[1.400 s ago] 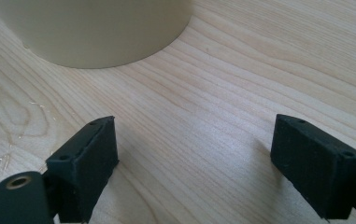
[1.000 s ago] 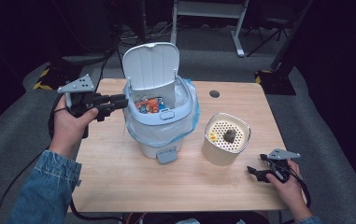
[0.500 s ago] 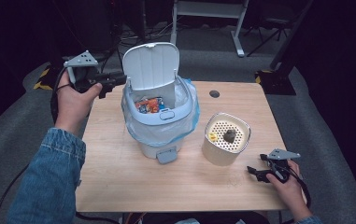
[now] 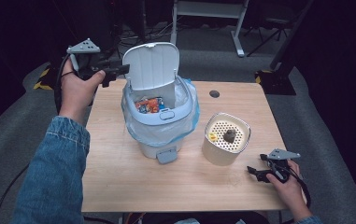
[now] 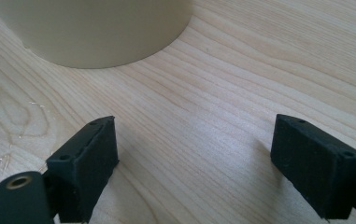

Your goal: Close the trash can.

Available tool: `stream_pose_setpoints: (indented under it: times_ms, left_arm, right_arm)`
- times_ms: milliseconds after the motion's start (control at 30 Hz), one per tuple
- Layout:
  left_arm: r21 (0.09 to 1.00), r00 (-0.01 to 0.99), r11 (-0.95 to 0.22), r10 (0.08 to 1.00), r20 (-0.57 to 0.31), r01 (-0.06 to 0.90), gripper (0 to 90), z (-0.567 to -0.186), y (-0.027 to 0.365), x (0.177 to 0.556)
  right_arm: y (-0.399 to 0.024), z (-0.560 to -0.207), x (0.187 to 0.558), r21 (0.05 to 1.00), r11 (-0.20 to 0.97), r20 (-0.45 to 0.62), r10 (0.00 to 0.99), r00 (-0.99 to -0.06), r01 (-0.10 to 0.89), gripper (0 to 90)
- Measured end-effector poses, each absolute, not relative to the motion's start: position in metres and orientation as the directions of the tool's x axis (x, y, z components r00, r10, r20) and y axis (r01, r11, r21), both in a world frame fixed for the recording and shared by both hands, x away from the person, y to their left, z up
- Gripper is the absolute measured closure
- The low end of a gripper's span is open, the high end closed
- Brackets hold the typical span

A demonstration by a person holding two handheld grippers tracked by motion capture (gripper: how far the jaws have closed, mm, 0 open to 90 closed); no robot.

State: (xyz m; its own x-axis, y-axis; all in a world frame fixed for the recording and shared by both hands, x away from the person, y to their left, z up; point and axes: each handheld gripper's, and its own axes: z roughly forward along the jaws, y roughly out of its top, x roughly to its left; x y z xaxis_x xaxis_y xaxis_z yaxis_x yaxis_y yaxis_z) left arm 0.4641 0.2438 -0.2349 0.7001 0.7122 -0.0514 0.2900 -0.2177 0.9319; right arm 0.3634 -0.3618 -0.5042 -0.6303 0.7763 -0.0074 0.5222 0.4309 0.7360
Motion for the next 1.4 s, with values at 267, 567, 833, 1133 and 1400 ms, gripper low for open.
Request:
stream_pose_setpoints:
  times_ms: [267,567,833,1133,1400]
  left_arm:
    - [0.934,0.723,-0.259,0.690,0.002,0.245,58.2,-0.227,0.233,0.464]
    - [0.920,0.826,-0.330,0.563,0.013,0.210,51.4,-0.219,0.219,0.443]
    - [0.900,0.886,-0.375,0.462,-0.025,0.221,49.9,-0.221,0.189,0.428]
    - [0.878,0.906,-0.384,0.406,-0.117,0.286,58.5,-0.239,0.167,0.434]
    - [0.856,0.896,-0.394,0.413,-0.161,0.336,67.1,-0.250,0.158,0.440]
  right_arm:
    - [-0.362,-0.504,0.363,0.736,0.431,-0.007,0.776,-0.630,0.522,15.0]
    - [-0.362,-0.504,0.363,0.736,0.431,-0.008,0.776,-0.630,0.522,15.0]
    - [-0.362,-0.504,0.363,0.736,0.431,-0.009,0.776,-0.630,0.521,15.0]
    - [-0.362,-0.504,0.363,0.736,0.432,-0.009,0.776,-0.630,0.521,15.0]
    - [-0.362,-0.504,0.363,0.736,0.432,-0.009,0.776,-0.630,0.521,15.0]
